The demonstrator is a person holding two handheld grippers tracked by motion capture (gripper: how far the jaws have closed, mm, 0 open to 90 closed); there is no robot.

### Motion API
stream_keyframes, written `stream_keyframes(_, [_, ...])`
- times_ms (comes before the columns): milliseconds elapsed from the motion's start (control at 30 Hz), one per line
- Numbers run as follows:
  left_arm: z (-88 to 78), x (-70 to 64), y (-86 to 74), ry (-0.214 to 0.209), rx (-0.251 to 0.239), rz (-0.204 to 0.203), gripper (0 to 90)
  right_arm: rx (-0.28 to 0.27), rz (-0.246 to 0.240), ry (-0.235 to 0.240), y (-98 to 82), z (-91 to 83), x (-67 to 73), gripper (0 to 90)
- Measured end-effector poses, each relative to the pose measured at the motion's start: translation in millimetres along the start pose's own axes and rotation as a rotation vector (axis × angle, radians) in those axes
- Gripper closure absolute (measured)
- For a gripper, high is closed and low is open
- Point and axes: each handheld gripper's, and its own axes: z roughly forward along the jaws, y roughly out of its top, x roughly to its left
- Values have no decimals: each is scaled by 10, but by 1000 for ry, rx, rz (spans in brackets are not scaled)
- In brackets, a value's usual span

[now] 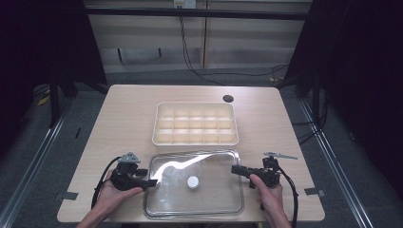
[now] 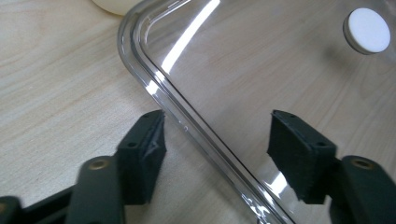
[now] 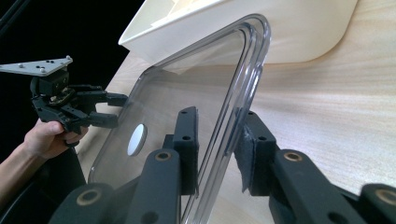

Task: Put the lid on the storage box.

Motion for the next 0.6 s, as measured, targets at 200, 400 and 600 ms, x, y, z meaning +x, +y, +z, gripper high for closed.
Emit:
stream_keyframes(200, [7,15,-5,-13,-13,-21,267,-8,-9,9,8,-16,6,731])
stream_keyframes(400, [20,13,0,-31,-20,-35,233,-11,-18,-2,10,-39,26,735])
stream_keyframes(600, [34,25,23,-83,-15,-49,317,-7,-25,-16,12,-40,23,736])
